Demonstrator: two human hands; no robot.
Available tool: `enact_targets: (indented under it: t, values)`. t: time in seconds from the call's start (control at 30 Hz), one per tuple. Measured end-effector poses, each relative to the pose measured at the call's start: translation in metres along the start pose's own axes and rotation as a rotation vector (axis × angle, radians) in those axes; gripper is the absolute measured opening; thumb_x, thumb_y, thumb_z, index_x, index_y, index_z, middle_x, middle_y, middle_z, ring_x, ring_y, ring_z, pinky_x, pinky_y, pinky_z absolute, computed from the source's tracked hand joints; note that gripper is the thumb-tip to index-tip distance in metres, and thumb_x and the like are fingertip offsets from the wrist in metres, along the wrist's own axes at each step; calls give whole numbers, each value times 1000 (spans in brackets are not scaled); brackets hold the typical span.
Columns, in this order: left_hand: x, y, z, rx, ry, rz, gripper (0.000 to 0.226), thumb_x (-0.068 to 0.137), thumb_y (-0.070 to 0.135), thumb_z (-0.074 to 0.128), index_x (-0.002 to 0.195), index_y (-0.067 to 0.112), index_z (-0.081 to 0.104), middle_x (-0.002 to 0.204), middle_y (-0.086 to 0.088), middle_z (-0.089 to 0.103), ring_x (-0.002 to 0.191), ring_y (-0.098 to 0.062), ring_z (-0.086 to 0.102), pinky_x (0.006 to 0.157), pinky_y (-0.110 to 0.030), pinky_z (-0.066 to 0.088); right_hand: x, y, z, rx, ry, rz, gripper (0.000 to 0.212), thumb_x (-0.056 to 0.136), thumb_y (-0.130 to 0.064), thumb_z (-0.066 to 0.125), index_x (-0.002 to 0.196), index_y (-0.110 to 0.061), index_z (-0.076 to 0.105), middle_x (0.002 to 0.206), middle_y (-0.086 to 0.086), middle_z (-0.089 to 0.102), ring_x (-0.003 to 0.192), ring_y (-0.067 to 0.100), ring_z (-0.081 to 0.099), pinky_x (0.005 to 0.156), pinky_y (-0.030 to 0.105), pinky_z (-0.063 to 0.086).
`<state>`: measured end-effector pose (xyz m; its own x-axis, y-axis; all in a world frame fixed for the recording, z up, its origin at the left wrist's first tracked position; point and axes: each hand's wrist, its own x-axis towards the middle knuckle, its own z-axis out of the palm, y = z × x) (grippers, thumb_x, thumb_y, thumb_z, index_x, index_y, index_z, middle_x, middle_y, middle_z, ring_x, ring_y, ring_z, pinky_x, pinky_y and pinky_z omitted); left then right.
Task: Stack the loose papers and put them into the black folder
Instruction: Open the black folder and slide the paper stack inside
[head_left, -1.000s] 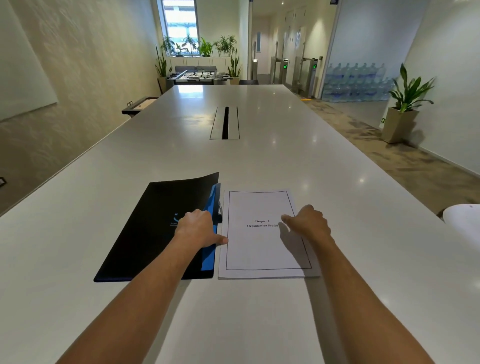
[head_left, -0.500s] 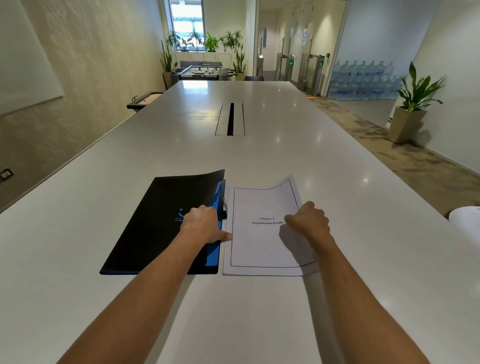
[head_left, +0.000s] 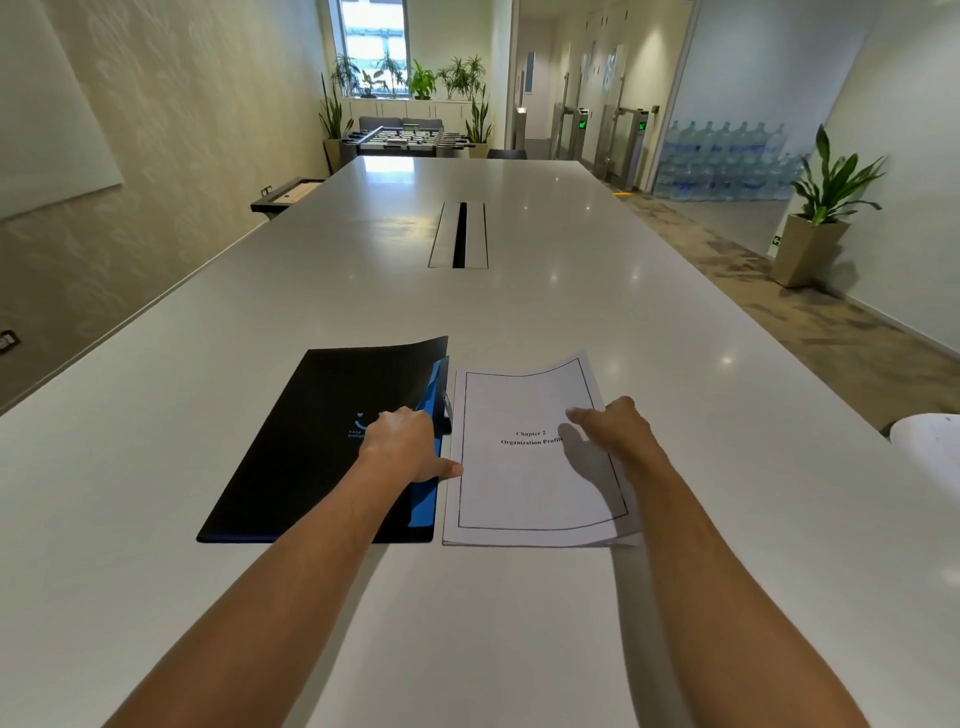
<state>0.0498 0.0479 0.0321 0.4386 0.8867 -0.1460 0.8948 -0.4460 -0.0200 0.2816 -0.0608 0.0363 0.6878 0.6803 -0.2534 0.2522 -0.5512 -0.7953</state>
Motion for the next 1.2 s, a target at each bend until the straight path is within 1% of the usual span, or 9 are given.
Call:
enact_targets:
  t: [0.23, 0.33, 0.43, 0.57, 0.77, 0.9, 1.0, 1.13, 1.2]
  values:
    - [0, 0, -2, 2, -9, 1, 68, 70, 70, 66, 96, 10, 52, 87, -5, 57, 75, -17, 60, 71, -31, 55, 1, 4, -10, 285, -84, -1, 64, 82, -36, 72, 127, 4, 50, 123, 15, 56, 107, 29, 55, 85, 37, 43]
    - [-1, 1, -2, -2, -12, -4, 66, 70, 70, 65, 93, 11, 49, 84, -4, 56, 74, -17, 59, 71, -31, 55, -1, 8, -17, 374, -125, 78, 57, 83, -28, 71, 125, 6, 51, 82, 10, 57, 71, 25, 58, 61, 32, 48]
    - [-3, 1, -2, -14, -3, -12, 65, 70, 70, 65, 92, 11, 48, 78, -2, 52, 69, -15, 57, 66, -29, 53, -2, 19, -19, 373, -120, 123, 33, 82, -16, 69, 104, 7, 60, 54, 5, 52, 45, 17, 50, 44, 24, 41]
    - [-7, 1, -4, -36, 13, -6, 66, 69, 72, 65, 90, 11, 50, 74, -1, 50, 65, -14, 56, 64, -28, 53, -5, 22, -16, 272, -180, 81, 13, 83, 2, 63, 72, 1, 56, 52, 4, 59, 46, 9, 55, 45, 17, 43]
    - [-13, -8, -14, -149, -12, -45, 69, 66, 73, 67, 92, 11, 52, 80, -2, 55, 65, -12, 54, 57, -23, 46, -11, 16, -13, 316, -228, 38, 15, 91, 6, 46, 100, -7, 49, 101, 17, 56, 77, 18, 59, 52, 21, 54]
    - [-16, -15, -18, -231, -22, -54, 36, 85, 38, 68, 101, 9, 53, 85, -4, 58, 66, -12, 55, 57, -22, 47, -19, 4, -23, 391, -172, -39, 20, 93, 2, 48, 110, -9, 47, 98, 16, 55, 69, 17, 54, 47, 19, 50]
    - [-20, -19, -23, -216, -6, -49, 7, 89, 15, 59, 91, 11, 54, 76, -4, 53, 60, -12, 47, 52, -21, 40, -24, -9, -29, 512, -66, -86, 26, 92, 1, 47, 113, -13, 46, 95, 14, 57, 61, 16, 53, 44, 20, 48]
    - [-25, -22, -48, -221, 64, -55, 16, 89, 10, 54, 75, 13, 47, 73, -2, 48, 56, -11, 43, 47, -22, 36, -39, -24, -30, 661, 141, -127, 39, 90, -3, 45, 123, -22, 40, 101, 12, 60, 54, 18, 54, 45, 24, 43]
    - [-23, -24, -58, -206, 83, -50, 18, 88, 11, 54, 72, 13, 45, 74, -3, 48, 57, -12, 45, 48, -23, 37, -48, -33, -20, 549, 225, -201, 46, 89, -8, 45, 132, -22, 35, 116, 16, 60, 70, 27, 61, 55, 28, 46]
